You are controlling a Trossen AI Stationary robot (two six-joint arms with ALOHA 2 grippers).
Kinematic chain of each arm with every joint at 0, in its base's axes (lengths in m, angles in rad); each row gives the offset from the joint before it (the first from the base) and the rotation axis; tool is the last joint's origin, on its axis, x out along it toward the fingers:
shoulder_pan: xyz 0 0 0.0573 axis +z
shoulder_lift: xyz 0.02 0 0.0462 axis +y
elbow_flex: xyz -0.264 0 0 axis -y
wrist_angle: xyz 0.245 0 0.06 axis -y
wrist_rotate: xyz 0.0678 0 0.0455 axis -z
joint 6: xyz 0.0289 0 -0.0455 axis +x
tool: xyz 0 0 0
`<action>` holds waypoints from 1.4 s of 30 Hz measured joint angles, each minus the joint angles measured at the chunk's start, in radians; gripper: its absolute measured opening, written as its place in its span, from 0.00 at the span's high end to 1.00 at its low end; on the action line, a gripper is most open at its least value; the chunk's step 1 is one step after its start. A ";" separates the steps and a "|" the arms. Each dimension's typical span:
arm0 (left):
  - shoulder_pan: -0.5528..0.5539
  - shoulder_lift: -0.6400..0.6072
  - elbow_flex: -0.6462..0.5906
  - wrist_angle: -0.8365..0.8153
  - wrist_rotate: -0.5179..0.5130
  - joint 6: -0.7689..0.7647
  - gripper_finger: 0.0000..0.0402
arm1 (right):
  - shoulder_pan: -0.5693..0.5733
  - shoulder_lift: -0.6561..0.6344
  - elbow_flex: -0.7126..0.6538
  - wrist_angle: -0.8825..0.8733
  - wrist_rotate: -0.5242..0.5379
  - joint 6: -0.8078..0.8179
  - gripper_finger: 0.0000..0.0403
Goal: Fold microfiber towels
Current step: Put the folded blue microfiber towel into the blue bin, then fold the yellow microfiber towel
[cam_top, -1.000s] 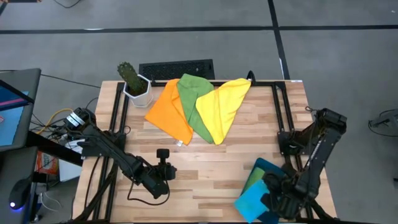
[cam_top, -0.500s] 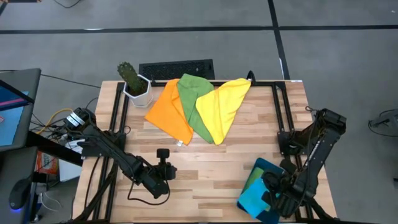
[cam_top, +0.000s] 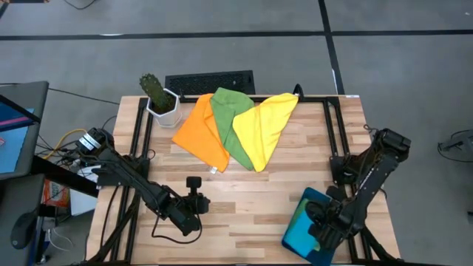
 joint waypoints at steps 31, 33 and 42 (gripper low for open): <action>0.105 -0.398 0.001 -0.002 -0.114 0.012 0.97 | -0.637 -0.107 0.124 -0.159 0.538 -0.274 0.42; 0.135 -0.438 0.001 -0.010 -0.127 0.033 0.94 | -0.772 -0.111 0.116 -0.034 0.547 -0.427 0.42; 0.274 -0.508 0.001 -0.110 -0.065 0.096 0.71 | -1.292 -0.074 0.103 0.543 0.249 -1.235 0.42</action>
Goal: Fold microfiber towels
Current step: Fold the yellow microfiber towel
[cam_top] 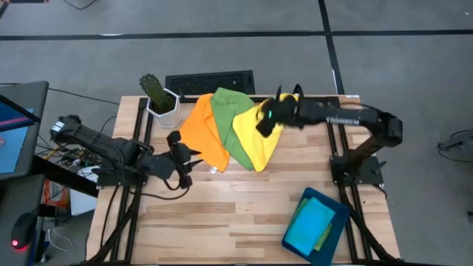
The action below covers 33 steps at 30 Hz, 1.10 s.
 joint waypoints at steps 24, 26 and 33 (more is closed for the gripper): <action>0.210 -0.002 0.000 -0.119 0.029 0.063 0.59 | -0.420 0.625 0.573 -0.273 -0.376 -0.975 0.42; 0.220 -0.002 0.000 -0.128 0.031 0.070 0.59 | -0.428 0.664 0.614 -0.284 -0.376 -0.983 0.42; 0.246 -0.002 0.000 -0.158 0.047 0.071 0.59 | -0.428 0.765 0.703 -0.364 -0.345 -1.013 0.42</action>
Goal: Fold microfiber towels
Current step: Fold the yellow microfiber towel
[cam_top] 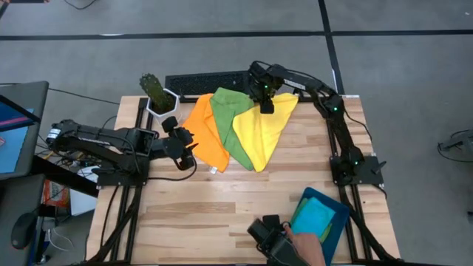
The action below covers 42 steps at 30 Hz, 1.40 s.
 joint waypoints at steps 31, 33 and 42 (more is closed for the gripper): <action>0.001 0.000 0.000 -0.001 -0.002 0.018 0.59 | 0.044 0.012 0.040 -0.044 0.000 -0.113 0.62; 0.001 0.000 0.000 -0.002 -0.002 0.024 0.59 | 0.038 0.012 0.040 -0.044 -0.025 -0.113 0.62; 0.001 0.000 0.000 -0.003 -0.004 0.032 0.59 | 0.042 0.072 0.040 -0.065 0.016 -0.121 0.69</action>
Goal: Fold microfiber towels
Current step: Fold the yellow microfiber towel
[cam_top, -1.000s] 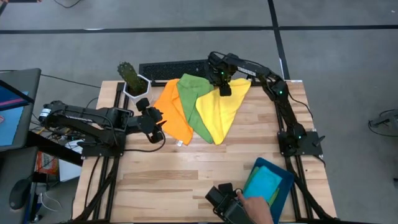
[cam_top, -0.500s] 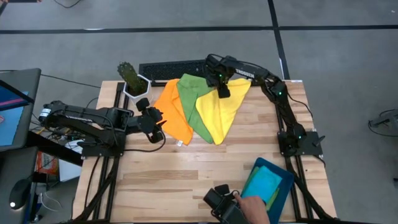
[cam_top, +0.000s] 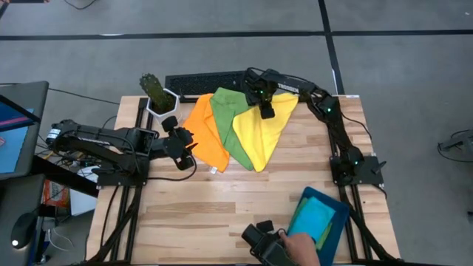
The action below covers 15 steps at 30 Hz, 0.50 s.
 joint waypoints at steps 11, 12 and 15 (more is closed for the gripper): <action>0.005 0.000 0.000 -0.002 -0.004 -0.001 0.59 | 0.059 0.006 0.053 -0.019 0.099 -0.030 0.93; 0.005 0.000 0.000 -0.001 -0.004 -0.001 0.59 | 0.062 0.006 0.075 -0.036 0.109 -0.016 0.93; 0.005 0.000 0.000 -0.002 -0.003 -0.002 0.59 | 0.062 0.004 0.156 -0.125 0.115 0.015 0.97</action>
